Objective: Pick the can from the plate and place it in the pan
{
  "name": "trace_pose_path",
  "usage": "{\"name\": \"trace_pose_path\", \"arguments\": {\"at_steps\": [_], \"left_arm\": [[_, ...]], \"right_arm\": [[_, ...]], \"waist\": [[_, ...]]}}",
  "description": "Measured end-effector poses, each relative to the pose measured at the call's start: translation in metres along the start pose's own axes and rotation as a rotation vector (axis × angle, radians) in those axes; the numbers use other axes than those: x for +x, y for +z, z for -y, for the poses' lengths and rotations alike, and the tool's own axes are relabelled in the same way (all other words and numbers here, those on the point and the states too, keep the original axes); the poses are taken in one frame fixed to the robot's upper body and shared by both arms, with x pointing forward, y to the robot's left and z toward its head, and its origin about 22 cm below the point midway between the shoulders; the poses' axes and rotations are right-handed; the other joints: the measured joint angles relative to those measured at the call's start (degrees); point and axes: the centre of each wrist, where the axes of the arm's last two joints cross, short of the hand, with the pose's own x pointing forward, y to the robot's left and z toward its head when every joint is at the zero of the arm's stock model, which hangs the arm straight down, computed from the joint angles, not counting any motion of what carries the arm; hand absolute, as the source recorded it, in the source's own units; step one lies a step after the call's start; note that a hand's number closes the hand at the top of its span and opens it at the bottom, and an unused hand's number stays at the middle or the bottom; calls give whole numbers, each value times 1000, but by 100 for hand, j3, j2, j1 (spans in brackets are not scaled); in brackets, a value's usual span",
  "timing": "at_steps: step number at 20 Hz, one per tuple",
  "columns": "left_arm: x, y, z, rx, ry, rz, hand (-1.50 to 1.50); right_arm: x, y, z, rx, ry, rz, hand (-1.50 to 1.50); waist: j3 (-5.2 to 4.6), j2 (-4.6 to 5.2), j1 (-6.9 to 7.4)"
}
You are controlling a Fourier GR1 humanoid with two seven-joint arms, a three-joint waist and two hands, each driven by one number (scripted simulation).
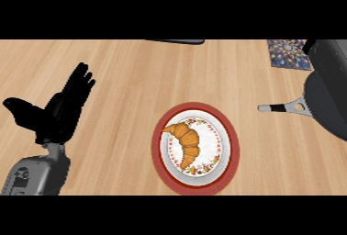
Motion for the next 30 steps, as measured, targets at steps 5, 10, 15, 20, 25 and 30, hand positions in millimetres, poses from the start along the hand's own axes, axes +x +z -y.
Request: {"name": "trace_pose_path", "arguments": {"at_steps": [5,10,15,20,25,30], "left_arm": [[1,-3,4,-11,0,0,0],[5,-6,5,1,0,-1,0],[2,-5,4,23,2,-18,0],[-3,1,-2,43,4,-35,0],[-4,1,-10,71,4,-37,0],[-7,3,-12,84,11,-41,0]], "right_arm": [[-1,-21,26,-69,1,-88,150],[-10,-39,28,-125,16,-155,150],[-21,-52,16,-154,14,-192,150],[-40,-69,-1,-182,2,-228,150],[-56,-76,-29,-180,-21,-229,150],[-81,-80,-70,-155,-69,-221,150]], "waist": [[10,5,42],[23,-10,-25],[29,-76,-190],[32,-143,-324],[33,-188,-473],[39,-197,-533]]}}
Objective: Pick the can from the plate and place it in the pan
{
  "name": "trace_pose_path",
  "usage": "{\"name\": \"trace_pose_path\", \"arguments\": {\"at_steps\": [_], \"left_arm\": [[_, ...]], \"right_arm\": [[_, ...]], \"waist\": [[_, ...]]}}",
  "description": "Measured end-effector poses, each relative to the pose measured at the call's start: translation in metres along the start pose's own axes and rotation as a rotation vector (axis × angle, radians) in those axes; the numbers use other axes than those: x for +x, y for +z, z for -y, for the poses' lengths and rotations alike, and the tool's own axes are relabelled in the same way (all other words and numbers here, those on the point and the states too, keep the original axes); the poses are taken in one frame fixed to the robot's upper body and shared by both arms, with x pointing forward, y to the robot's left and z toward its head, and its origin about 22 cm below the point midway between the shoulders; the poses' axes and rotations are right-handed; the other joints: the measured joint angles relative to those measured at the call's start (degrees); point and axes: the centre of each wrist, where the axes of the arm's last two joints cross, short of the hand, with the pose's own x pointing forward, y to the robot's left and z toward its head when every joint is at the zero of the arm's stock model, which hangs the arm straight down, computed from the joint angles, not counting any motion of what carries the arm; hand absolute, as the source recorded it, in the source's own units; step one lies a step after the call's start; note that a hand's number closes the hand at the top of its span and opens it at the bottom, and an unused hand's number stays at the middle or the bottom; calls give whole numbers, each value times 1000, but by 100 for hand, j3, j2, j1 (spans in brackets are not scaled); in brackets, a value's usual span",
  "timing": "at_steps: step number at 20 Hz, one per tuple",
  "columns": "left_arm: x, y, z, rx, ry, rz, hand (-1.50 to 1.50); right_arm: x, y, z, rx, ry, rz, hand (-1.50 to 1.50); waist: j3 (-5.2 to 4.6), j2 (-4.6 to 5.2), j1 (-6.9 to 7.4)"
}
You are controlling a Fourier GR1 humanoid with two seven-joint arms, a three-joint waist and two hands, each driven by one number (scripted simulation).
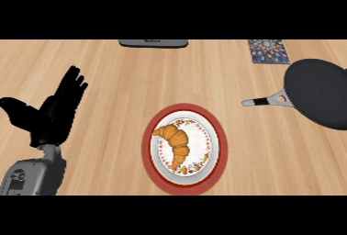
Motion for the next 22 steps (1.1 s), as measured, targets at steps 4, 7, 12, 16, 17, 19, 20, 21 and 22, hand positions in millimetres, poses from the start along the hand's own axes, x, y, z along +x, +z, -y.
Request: {"name": "trace_pose_path", "arguments": {"at_steps": [4,7,12,16,17,19,20,21,22], "left_arm": [[-2,1,-3,-3,0,-2,0],[-4,2,-2,-5,-4,-1,0],[-3,2,1,-3,5,4,0],[-1,0,1,-8,1,8,0],[-2,1,0,-4,0,3,0],[-4,4,-2,-5,-3,0,0],[-6,4,-1,0,1,-2,0],[-6,4,1,3,0,-2,0],[-9,6,-1,8,-1,-4,0]], "right_arm": [[-19,3,-29,28,-36,-7,150],[-37,0,-49,61,-30,-48,150],[-62,-8,-69,151,-109,-191,-150],[-73,0,-85,207,-187,-260,-150],[-75,0,-87,212,-210,-275,-150],[-81,6,-95,203,-249,-292,-150],[-82,6,-96,184,-278,-293,-150],[-81,8,-96,165,-310,-293,-150],[-81,10,-97,144,-346,-295,-150]], "waist": [[1,4,9],[3,20,42],[14,26,30],[14,28,41],[13,20,38],[10,12,45],[11,12,40],[9,4,26],[6,-6,15]]}}
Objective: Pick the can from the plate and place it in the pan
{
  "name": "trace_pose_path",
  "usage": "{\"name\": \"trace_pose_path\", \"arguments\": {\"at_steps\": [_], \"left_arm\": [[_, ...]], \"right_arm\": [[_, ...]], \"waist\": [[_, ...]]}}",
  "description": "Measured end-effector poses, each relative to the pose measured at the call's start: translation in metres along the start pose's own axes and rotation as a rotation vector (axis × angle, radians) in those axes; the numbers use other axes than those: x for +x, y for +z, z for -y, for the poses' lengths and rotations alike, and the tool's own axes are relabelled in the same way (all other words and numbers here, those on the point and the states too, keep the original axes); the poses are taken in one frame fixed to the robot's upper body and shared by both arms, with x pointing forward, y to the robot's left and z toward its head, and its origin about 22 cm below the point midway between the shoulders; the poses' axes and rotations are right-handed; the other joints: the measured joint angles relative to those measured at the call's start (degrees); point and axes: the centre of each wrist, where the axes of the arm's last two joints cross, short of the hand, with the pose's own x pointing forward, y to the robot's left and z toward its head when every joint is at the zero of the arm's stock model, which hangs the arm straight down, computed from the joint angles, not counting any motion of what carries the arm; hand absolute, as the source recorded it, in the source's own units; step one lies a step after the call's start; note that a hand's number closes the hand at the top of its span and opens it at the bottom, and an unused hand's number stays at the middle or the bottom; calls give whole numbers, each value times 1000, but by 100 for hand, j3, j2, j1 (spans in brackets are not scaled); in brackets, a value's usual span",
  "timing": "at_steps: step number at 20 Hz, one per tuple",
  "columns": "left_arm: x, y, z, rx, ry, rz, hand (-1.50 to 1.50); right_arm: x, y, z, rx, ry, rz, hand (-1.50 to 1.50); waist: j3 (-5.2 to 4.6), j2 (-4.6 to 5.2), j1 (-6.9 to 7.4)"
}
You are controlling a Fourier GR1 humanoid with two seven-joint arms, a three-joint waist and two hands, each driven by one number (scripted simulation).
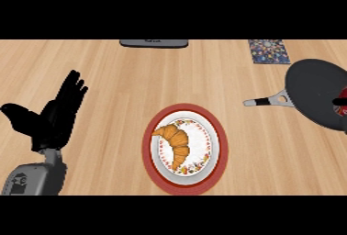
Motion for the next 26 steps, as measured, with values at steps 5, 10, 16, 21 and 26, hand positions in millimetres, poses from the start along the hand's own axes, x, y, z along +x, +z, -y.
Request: {"name": "trace_pose_path", "arguments": {"at_steps": [5,10,16,21,26], "left_arm": [[-3,4,-6,8,-1,-7,0],[-4,9,-16,36,0,-23,0],[-1,11,-25,74,-3,-35,0],[-4,15,-31,72,-7,-39,0],[-4,12,-26,60,-1,-32,0]], "right_arm": [[2,8,0,-69,-214,2,-150],[-9,38,-11,-91,-398,13,-150],[-30,93,-15,-51,-577,73,-150],[-64,132,-8,-28,-674,114,-150],[-110,142,11,-58,-705,116,-150]], "waist": [[-11,-61,-104],[-26,-152,-282],[-37,-223,-473],[-45,-222,-514],[-39,-168,-412]]}}
